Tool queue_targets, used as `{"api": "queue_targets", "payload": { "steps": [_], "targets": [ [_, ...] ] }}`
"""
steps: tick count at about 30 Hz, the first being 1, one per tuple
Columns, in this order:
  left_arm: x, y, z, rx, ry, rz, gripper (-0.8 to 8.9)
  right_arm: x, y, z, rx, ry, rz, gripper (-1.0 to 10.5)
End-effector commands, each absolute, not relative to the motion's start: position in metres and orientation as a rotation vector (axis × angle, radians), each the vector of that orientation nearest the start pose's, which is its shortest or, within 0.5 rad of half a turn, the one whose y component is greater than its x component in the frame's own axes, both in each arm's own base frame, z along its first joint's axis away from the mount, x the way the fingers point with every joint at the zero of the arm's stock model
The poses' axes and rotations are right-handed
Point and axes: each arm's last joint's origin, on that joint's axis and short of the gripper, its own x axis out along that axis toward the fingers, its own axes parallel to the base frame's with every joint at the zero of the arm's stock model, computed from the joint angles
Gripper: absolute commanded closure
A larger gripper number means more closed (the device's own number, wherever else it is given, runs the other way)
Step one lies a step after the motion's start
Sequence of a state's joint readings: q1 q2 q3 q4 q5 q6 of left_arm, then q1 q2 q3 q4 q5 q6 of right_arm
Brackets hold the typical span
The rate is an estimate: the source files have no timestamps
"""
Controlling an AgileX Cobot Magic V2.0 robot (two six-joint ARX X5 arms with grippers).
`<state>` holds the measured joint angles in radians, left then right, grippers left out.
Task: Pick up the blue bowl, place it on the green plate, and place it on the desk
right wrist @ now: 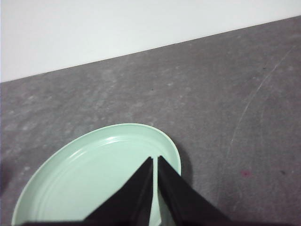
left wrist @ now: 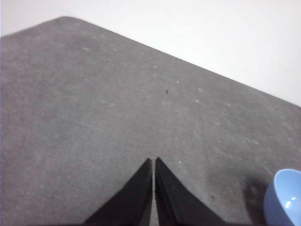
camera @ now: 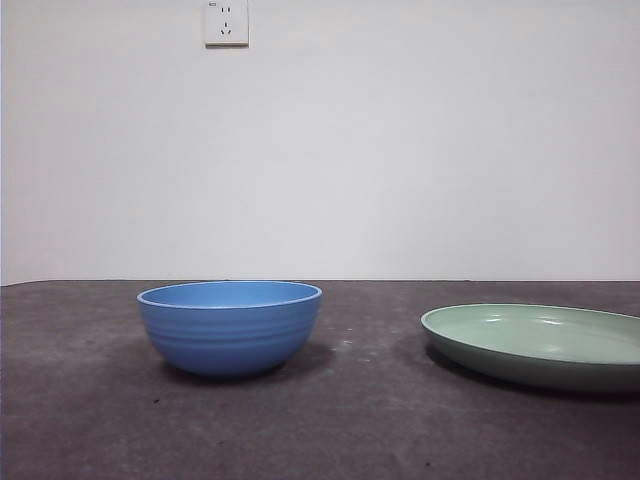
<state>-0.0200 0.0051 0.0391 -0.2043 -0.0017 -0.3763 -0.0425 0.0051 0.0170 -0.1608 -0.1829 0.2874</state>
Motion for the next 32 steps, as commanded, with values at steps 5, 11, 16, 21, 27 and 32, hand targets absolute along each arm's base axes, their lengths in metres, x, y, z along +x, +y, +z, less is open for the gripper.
{"api": "queue_targets", "payload": {
  "steps": [5,11,16,21,27,32],
  "targets": [
    [0.087,-0.003,0.185,-0.415,0.173,-0.031,8.04,0.09,0.001,0.182,0.348,0.091,0.125,9.4],
    [0.085,-0.004,0.225,-0.391,0.159,-0.077,8.04,0.086,0.001,0.216,0.344,0.073,0.128,9.4],
    [0.092,-0.007,0.259,-0.3,0.261,-0.159,8.04,0.089,0.003,0.25,0.309,0.143,0.164,9.4],
    [0.107,-0.01,0.289,-0.221,0.366,-0.256,8.04,0.102,0.004,0.278,0.251,0.291,0.234,9.4],
    [0.127,-0.015,0.313,-0.165,0.486,-0.424,8.04,0.12,0.007,0.308,0.19,0.493,0.34,9.4],
    [0.137,-0.023,0.324,-0.103,0.604,-0.525,8.04,0.129,0.011,0.325,0.133,0.619,0.407,9.4]
  ]
}}
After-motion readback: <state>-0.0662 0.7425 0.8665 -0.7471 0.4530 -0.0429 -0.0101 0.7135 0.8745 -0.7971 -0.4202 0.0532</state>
